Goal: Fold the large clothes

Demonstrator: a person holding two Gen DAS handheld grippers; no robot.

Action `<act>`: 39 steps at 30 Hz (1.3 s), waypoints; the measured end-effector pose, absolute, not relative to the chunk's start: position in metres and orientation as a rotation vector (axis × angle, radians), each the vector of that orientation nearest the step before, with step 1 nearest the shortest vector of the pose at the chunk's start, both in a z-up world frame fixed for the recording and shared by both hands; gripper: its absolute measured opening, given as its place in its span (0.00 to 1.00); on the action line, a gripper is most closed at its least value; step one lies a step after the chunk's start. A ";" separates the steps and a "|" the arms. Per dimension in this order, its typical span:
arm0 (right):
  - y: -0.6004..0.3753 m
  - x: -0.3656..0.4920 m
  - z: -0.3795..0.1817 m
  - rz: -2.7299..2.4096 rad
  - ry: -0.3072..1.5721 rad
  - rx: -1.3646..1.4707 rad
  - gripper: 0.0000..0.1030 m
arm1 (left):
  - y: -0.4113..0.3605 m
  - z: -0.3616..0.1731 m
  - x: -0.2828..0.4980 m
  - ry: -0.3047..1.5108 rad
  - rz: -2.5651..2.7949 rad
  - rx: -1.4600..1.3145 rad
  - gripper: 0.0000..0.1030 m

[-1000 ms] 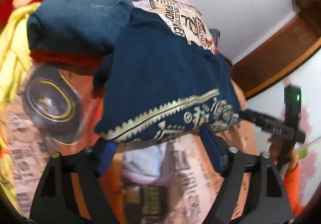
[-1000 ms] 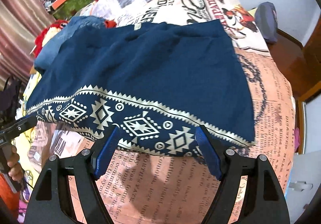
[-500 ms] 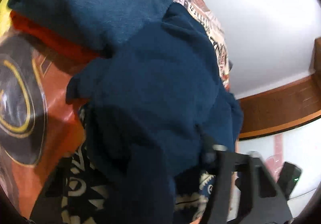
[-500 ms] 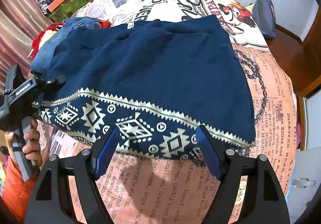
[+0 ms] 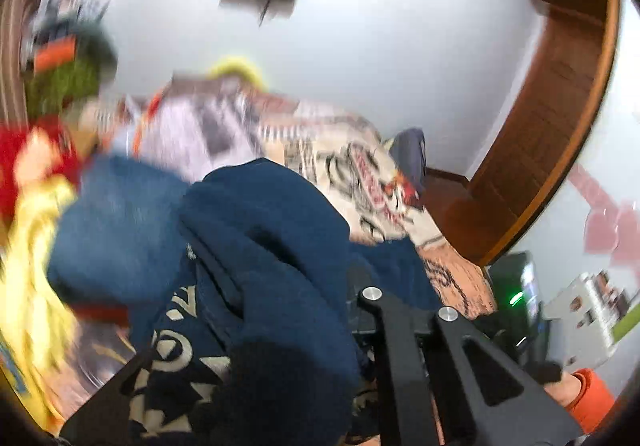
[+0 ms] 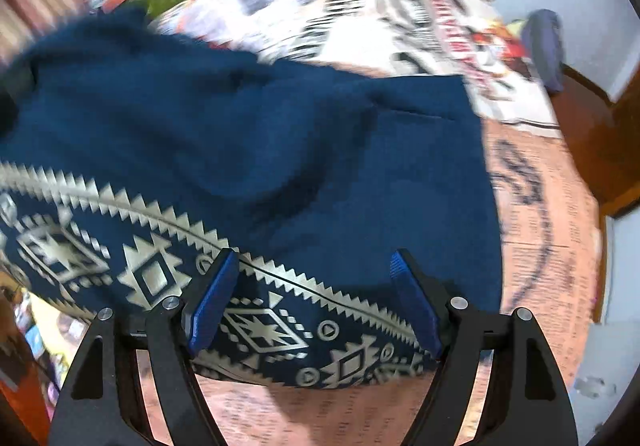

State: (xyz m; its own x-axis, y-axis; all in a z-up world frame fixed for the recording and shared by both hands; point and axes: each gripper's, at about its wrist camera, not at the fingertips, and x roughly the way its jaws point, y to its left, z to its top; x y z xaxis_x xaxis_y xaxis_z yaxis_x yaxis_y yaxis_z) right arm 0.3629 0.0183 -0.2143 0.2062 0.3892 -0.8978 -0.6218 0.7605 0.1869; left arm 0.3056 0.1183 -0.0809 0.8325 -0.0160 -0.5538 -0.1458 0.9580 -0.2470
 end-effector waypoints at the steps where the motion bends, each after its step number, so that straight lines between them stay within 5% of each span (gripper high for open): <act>1: 0.029 0.354 -0.219 0.755 1.176 -0.251 0.73 | 0.115 -0.070 0.303 0.550 0.081 -0.241 0.08; 11: 0.064 0.323 -0.250 0.850 1.212 -0.247 0.73 | 0.094 -0.105 0.344 0.670 0.096 0.029 0.08; 24: -0.118 0.344 -0.245 0.492 1.198 -0.087 0.73 | -0.045 -0.164 0.365 0.800 -0.231 0.281 0.08; 32: -0.162 0.341 -0.256 0.424 1.224 -0.012 0.73 | -0.047 -0.224 0.369 1.014 -0.378 0.120 0.09; 35: -0.160 0.341 -0.237 0.417 1.184 -0.004 0.73 | -0.038 -0.213 0.359 1.010 -0.443 0.068 0.29; 37: -0.159 0.339 -0.223 0.422 1.157 0.012 0.73 | -0.033 -0.200 0.349 1.004 -0.510 0.032 0.58; 39: -0.159 0.338 -0.212 0.435 1.127 0.025 0.73 | -0.024 -0.184 0.337 0.962 -0.517 0.000 0.60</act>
